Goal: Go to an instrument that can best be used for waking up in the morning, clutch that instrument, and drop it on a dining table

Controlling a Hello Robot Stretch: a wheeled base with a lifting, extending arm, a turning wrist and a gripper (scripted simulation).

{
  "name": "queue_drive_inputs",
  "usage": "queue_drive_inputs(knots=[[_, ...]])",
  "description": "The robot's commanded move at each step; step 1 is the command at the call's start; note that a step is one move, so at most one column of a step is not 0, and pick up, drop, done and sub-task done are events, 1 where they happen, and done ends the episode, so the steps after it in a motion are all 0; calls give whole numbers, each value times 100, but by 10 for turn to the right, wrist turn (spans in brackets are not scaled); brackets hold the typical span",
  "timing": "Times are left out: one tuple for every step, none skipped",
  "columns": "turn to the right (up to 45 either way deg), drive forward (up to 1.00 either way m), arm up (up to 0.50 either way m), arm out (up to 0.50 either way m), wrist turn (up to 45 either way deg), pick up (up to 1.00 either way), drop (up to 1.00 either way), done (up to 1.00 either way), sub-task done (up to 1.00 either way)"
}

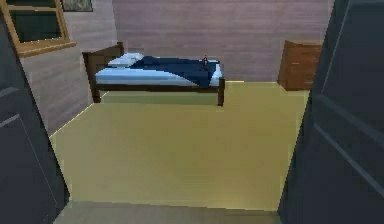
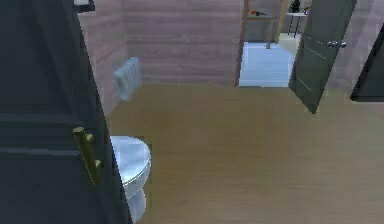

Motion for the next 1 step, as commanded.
queue_drive_inputs(knots=[[0, 65, 0, 0, 0, 0, 0, 0, 0]])
